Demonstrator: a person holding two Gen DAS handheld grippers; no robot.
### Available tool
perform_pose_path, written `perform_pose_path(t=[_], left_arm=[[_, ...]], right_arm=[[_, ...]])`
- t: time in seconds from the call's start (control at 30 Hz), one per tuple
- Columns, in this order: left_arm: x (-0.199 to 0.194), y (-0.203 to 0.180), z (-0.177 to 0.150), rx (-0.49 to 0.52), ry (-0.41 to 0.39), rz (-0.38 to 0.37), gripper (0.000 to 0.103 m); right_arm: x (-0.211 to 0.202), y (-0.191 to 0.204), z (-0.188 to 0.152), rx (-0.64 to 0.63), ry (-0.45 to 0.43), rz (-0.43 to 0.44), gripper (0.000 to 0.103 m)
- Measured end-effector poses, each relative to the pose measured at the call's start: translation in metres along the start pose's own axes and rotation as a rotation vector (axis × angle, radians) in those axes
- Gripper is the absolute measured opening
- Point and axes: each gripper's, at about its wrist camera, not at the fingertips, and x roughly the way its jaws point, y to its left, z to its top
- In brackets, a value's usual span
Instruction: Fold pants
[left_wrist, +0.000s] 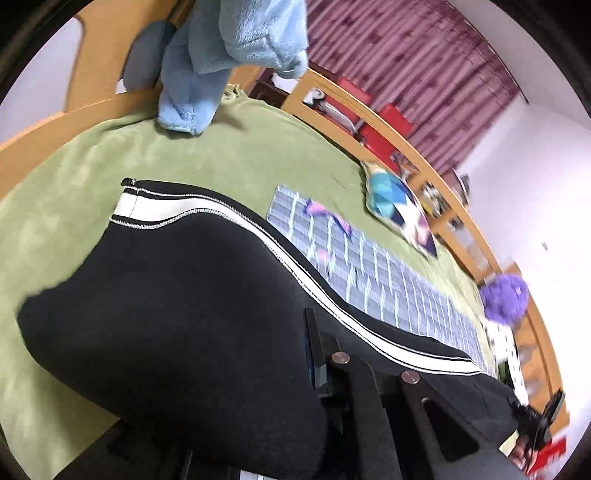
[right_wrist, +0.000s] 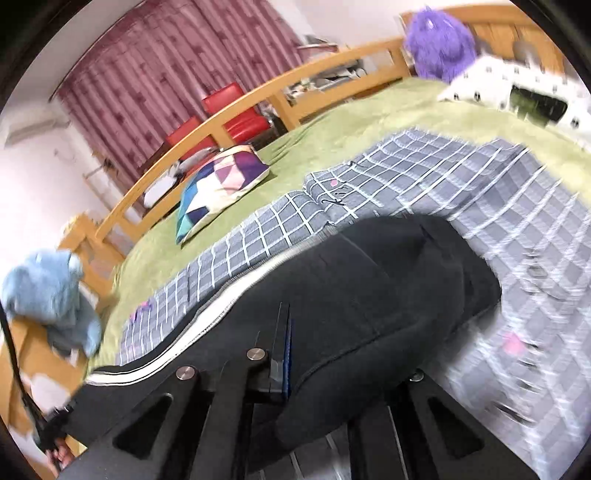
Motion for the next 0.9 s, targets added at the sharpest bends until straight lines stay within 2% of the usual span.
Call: perform_pose_path(t=[0.07, 0.13, 0.23, 0.27, 0.37, 0.43, 0.47, 0.5, 0.57, 0.6, 0.7, 0.8, 0.83, 0.87, 0.9], left_arm=[[-0.029, 0.011, -0.036, 0.008, 0.04, 0.001, 0.009], [-0.036, 0.019, -0.063, 0.021, 0.079, 0.024, 0.009], [-0.024, 0.032, -0.103, 0.038, 0.14, 0.112, 0.01], [-0.017, 0.035, -0.108, 0.054, 0.15, 0.143, 0.012], [-0.011, 0.036, -0.116, 0.1, 0.212, 0.245, 0.031], [-0.031, 0.028, -0.113, 0.135, 0.205, 0.278, 0.044], [-0.04, 0.026, -0.113, 0.155, 0.192, 0.286, 0.058], [-0.051, 0.024, -0.112, 0.172, 0.17, 0.293, 0.07], [-0.07, 0.024, -0.111, 0.179, 0.119, 0.293, 0.072], [-0.076, 0.024, -0.112, 0.173, 0.109, 0.279, 0.072], [-0.086, 0.028, -0.113, 0.115, 0.097, 0.26, 0.072], [-0.083, 0.035, -0.119, 0.066, 0.092, 0.272, 0.072], [-0.083, 0.036, -0.12, 0.057, 0.089, 0.279, 0.072], [-0.082, 0.039, -0.12, 0.05, 0.085, 0.288, 0.072], [-0.082, 0.04, -0.122, 0.047, 0.082, 0.294, 0.072]], right_arm=[[-0.035, -0.013, -0.02, -0.032, 0.047, 0.0, 0.007], [-0.052, -0.032, -0.044, -0.054, 0.108, -0.027, 0.007], [-0.047, -0.063, -0.084, -0.051, 0.201, -0.032, 0.009], [-0.044, -0.074, -0.097, -0.034, 0.222, -0.032, 0.012], [-0.035, -0.105, -0.131, 0.051, 0.272, -0.042, 0.033], [-0.05, -0.12, -0.142, 0.126, 0.249, 0.034, 0.035], [-0.063, -0.127, -0.145, 0.151, 0.224, 0.06, 0.041], [-0.07, -0.131, -0.145, 0.167, 0.2, 0.069, 0.056], [-0.085, -0.145, -0.14, 0.223, 0.117, 0.079, 0.074], [-0.088, -0.152, -0.137, 0.255, 0.08, 0.087, 0.076], [-0.07, -0.168, -0.123, 0.375, 0.041, 0.143, 0.078], [-0.029, -0.185, -0.109, 0.505, 0.069, 0.169, 0.078], [-0.021, -0.186, -0.105, 0.539, 0.067, 0.177, 0.074], [-0.017, -0.186, -0.094, 0.564, 0.058, 0.153, 0.052], [-0.017, -0.183, -0.087, 0.544, 0.057, 0.125, 0.02]])
